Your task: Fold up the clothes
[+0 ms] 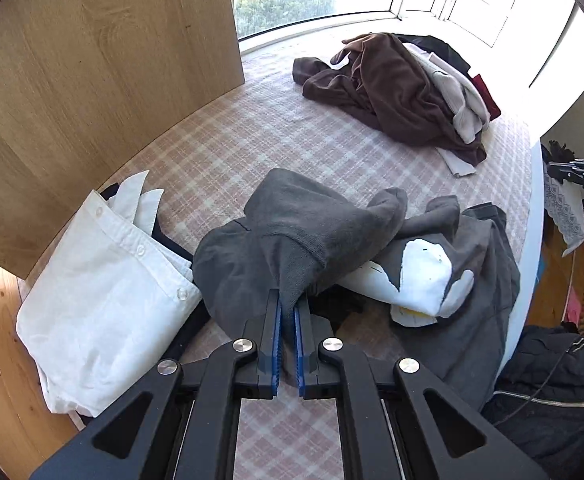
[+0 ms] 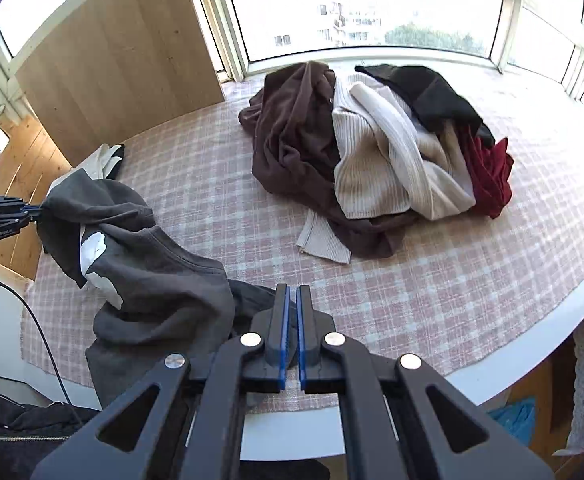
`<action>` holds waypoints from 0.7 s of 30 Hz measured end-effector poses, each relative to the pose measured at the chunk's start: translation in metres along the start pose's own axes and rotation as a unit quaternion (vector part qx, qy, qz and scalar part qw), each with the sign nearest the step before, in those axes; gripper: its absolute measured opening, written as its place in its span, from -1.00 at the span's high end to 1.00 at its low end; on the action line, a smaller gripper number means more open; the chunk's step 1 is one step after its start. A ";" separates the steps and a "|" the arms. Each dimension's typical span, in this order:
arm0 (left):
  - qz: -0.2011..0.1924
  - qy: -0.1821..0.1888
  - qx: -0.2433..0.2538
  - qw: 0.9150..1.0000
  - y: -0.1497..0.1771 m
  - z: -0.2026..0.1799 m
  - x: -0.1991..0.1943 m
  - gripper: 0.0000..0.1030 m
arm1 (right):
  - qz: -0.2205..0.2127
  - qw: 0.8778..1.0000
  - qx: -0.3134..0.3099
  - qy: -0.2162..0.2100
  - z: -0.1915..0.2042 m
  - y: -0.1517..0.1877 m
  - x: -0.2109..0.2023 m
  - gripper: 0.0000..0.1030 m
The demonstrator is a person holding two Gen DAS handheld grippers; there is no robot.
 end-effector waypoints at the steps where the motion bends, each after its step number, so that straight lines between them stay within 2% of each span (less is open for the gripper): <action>1: 0.005 -0.024 0.002 1.000 -0.006 0.006 0.013 0.82 | 0.018 1.000 0.014 -0.011 -0.004 0.004 0.012 0.93; 4: 0.013 -0.085 0.004 0.996 -0.026 0.023 0.045 0.78 | 0.072 0.996 0.028 -0.036 0.009 0.021 0.049 0.88; 6: 0.009 -0.105 0.010 0.994 -0.037 0.032 0.050 0.51 | 0.095 0.993 0.033 -0.059 0.023 0.032 0.066 0.85; 7: 0.005 -0.109 0.020 0.994 -0.039 0.033 0.046 0.31 | 0.104 0.991 0.036 -0.071 0.029 0.036 0.072 0.83; 8: 0.002 -0.111 0.037 0.993 -0.041 0.031 0.040 0.23 | 0.108 0.990 0.040 -0.083 0.034 0.039 0.075 0.76; 10: -0.006 -0.117 0.081 0.990 -0.043 0.022 0.025 0.22 | 0.107 0.987 0.048 -0.105 0.043 0.042 0.077 0.59; 12: -0.010 -0.113 0.123 0.986 -0.047 0.009 0.015 0.18 | 0.105 0.986 0.056 -0.113 0.047 0.043 0.077 0.27; 15: -0.007 -0.086 0.185 0.979 -0.053 -0.015 0.008 0.13 | 0.107 0.984 0.078 -0.117 0.046 0.041 0.080 0.23; 17: 0.008 -0.073 0.230 0.971 -0.052 -0.031 0.020 -0.05 | 0.112 0.982 0.091 -0.125 0.045 0.039 0.084 0.23; 18: 0.016 -0.072 0.254 0.965 -0.050 -0.039 0.028 -0.05 | 0.115 0.980 0.097 -0.128 0.044 0.038 0.086 0.23; 20: 0.032 -0.092 0.299 0.949 -0.046 -0.052 0.048 -0.05 | 0.117 0.980 0.102 -0.125 0.044 0.038 0.088 0.23; 21: 0.036 -0.100 0.311 0.944 -0.045 -0.056 0.056 -0.05 | 0.117 0.980 0.102 -0.124 0.044 0.038 0.089 0.23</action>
Point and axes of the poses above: each gripper's, at about its wrist camera, not at the fingertips, and x roughly the way its jaws point, z to its left, y to its underside, the point moved 2 cm from there along x, roughly the way its jaws point, and after that the axes turned 9 degrees about -z, right-handed, at the moved point
